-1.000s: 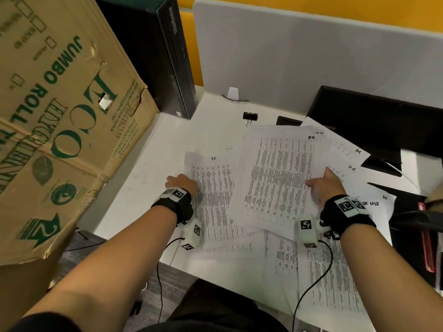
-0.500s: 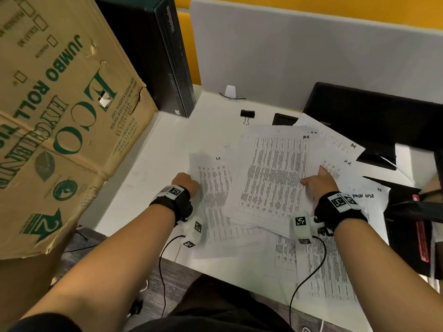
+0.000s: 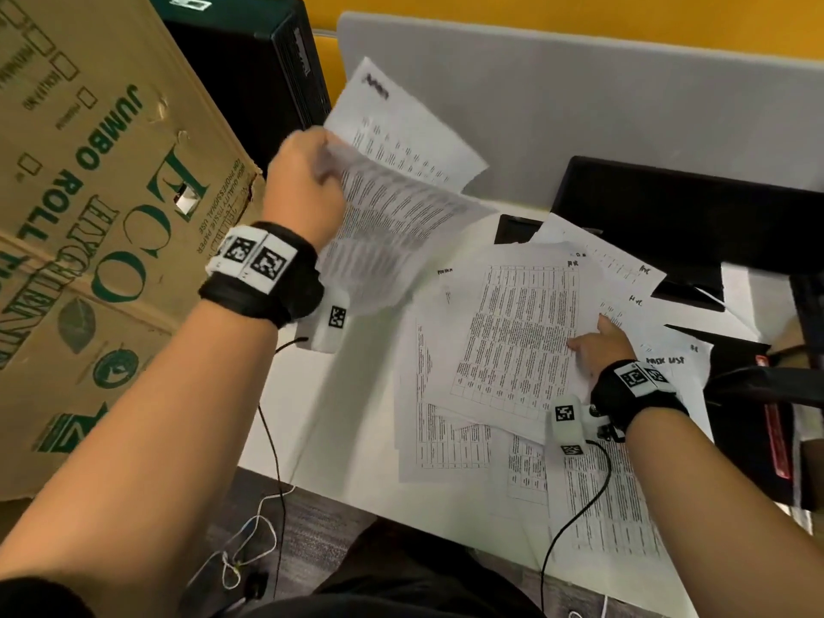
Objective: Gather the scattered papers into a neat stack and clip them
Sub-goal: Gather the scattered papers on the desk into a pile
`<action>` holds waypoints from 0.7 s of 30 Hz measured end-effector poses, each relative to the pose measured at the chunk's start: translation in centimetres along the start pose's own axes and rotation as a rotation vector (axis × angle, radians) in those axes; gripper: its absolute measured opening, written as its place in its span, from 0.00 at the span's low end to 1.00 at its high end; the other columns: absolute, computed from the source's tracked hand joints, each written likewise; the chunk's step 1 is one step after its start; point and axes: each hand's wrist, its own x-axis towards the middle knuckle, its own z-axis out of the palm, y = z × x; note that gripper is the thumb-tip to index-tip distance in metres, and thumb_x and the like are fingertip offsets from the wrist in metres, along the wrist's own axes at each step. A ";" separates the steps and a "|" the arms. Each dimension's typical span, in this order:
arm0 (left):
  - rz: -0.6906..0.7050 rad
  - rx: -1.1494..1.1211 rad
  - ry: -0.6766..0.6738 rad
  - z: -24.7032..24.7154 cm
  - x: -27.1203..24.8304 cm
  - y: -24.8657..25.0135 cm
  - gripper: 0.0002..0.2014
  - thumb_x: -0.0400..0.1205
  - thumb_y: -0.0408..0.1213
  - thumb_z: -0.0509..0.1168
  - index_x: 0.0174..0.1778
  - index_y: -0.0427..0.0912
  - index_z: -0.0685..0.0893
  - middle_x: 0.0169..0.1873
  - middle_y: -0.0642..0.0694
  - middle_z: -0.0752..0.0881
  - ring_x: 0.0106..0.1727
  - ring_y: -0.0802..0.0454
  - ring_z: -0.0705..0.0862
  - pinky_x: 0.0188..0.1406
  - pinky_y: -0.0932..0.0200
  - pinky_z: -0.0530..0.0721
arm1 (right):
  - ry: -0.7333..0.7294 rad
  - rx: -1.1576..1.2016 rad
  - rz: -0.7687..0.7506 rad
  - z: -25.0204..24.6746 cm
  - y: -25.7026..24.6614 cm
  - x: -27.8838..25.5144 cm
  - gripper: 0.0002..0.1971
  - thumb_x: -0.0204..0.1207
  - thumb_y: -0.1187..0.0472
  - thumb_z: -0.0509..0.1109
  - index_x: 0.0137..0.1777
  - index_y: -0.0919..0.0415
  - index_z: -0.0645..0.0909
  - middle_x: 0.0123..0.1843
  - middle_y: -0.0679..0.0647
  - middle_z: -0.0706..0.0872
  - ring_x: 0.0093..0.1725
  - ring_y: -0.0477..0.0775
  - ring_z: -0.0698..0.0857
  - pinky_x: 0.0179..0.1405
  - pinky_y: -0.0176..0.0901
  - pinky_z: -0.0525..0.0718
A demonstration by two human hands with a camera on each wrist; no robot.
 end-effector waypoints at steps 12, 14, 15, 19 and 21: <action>-0.413 -0.467 -0.357 9.8 -2.6 -1.9 0.28 0.77 0.21 0.64 0.75 0.36 0.68 0.62 0.38 0.83 0.63 0.45 0.83 0.56 0.61 0.80 | -0.024 0.379 0.055 -1.5 -1.8 -2.9 0.32 0.78 0.82 0.57 0.80 0.60 0.66 0.75 0.58 0.75 0.66 0.64 0.77 0.72 0.63 0.72; -0.447 -0.378 -0.388 11.3 -3.8 -1.9 0.21 0.79 0.22 0.62 0.69 0.34 0.75 0.60 0.40 0.84 0.58 0.47 0.82 0.56 0.59 0.78 | -0.090 0.408 0.042 -1.0 -1.6 -3.4 0.30 0.77 0.82 0.56 0.72 0.54 0.75 0.70 0.56 0.80 0.62 0.62 0.80 0.69 0.62 0.76; -0.461 -0.346 -0.404 12.0 -4.3 -2.1 0.19 0.79 0.23 0.61 0.67 0.34 0.76 0.58 0.41 0.83 0.57 0.48 0.81 0.57 0.59 0.77 | -0.120 0.401 0.034 -0.8 -1.6 -3.5 0.26 0.76 0.82 0.56 0.66 0.56 0.78 0.68 0.58 0.82 0.62 0.62 0.82 0.67 0.60 0.79; -0.509 -0.291 -0.439 13.8 -5.4 -3.9 0.18 0.79 0.26 0.60 0.67 0.36 0.77 0.60 0.41 0.81 0.61 0.44 0.81 0.57 0.58 0.76 | -0.175 0.406 0.023 -0.3 -1.0 -3.3 0.22 0.73 0.80 0.60 0.60 0.59 0.83 0.64 0.56 0.85 0.66 0.63 0.82 0.72 0.59 0.76; -0.564 -0.300 -0.425 14.3 -5.9 -4.5 0.21 0.79 0.27 0.61 0.69 0.39 0.75 0.66 0.40 0.76 0.60 0.42 0.80 0.58 0.58 0.76 | -0.184 0.364 0.012 0.0 -0.5 -3.0 0.22 0.70 0.77 0.63 0.57 0.55 0.87 0.64 0.56 0.86 0.68 0.63 0.82 0.73 0.61 0.75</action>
